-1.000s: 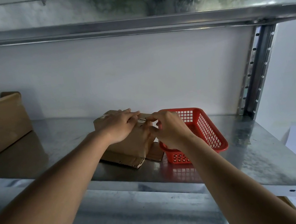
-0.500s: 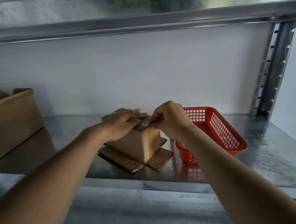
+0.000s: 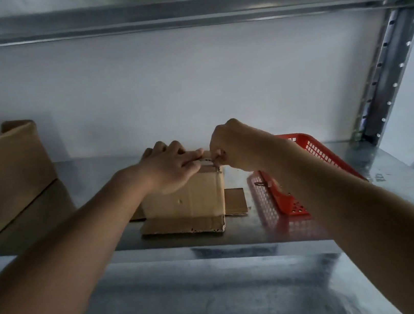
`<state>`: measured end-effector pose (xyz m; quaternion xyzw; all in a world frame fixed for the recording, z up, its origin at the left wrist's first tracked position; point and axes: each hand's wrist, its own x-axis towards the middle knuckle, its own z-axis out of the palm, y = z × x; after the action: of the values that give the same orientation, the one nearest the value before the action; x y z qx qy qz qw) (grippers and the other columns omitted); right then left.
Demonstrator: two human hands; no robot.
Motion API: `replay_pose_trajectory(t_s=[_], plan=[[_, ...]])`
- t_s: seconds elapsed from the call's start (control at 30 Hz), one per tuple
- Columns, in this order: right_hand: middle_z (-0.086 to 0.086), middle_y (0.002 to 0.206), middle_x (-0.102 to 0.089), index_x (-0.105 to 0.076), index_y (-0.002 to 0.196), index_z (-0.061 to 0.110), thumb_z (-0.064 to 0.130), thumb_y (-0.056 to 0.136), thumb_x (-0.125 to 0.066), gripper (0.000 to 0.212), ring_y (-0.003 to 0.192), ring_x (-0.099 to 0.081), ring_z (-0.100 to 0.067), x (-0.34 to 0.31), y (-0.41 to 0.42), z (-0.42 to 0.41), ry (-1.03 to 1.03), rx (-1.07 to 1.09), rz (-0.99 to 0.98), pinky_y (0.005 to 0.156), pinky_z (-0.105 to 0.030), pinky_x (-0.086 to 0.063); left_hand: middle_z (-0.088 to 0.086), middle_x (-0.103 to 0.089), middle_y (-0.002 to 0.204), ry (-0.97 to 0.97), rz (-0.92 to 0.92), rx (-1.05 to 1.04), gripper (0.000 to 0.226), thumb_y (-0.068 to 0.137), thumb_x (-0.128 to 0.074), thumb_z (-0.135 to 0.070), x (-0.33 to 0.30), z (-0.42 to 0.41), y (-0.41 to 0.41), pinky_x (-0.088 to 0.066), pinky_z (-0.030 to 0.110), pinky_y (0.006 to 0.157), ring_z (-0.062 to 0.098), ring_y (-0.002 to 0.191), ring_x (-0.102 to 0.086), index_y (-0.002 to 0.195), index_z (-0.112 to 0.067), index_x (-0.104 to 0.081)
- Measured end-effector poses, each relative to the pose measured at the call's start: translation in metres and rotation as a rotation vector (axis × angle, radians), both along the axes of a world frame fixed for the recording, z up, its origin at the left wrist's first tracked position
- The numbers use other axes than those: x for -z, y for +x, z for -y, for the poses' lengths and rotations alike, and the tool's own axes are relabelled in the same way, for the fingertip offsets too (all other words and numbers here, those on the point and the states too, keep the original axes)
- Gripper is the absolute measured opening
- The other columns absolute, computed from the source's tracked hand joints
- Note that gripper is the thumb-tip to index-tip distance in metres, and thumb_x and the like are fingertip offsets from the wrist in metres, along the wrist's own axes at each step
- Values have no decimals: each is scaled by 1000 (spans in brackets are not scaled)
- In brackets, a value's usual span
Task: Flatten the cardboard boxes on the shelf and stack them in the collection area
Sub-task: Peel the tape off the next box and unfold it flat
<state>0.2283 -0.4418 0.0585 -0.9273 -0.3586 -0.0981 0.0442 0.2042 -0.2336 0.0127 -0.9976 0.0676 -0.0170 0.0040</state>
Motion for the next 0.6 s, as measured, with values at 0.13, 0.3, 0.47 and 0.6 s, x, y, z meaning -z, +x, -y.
replay_pose_trajectory(t_s=[0.13,0.3,0.47,0.6], plan=[[-4,97,-69,-73,100,15,19,99,-67,8,87,-68,-23,-9,-1,-8,-178,-16,65,67,-33,-55,-7,-32,145,-12,41,45,60,100,-5,-70,7,-4,4,-17,50,116,24,141,-20,158,-55,-11],[-3,86,-63,-61,85,17,13,100,-60,15,81,-68,-25,-9,-2,-17,-280,8,104,70,-35,-57,-4,-32,147,-47,47,72,60,102,-7,-67,9,-4,4,-21,50,117,25,143,-19,160,-51,-13],[2,84,-70,-74,85,20,13,98,-68,16,72,-67,-16,-20,-4,-15,-253,53,-31,57,-24,-48,-4,-33,147,-71,83,96,61,103,-7,-66,12,-5,2,-24,48,117,24,143,-20,161,-49,-16],[-3,92,-73,-78,97,16,6,97,-65,17,78,-71,-20,-21,-8,-24,-330,79,-13,68,-30,-57,-4,-35,146,-68,107,108,63,102,-7,-67,13,-6,2,-27,48,116,24,141,-22,160,-48,-19]])
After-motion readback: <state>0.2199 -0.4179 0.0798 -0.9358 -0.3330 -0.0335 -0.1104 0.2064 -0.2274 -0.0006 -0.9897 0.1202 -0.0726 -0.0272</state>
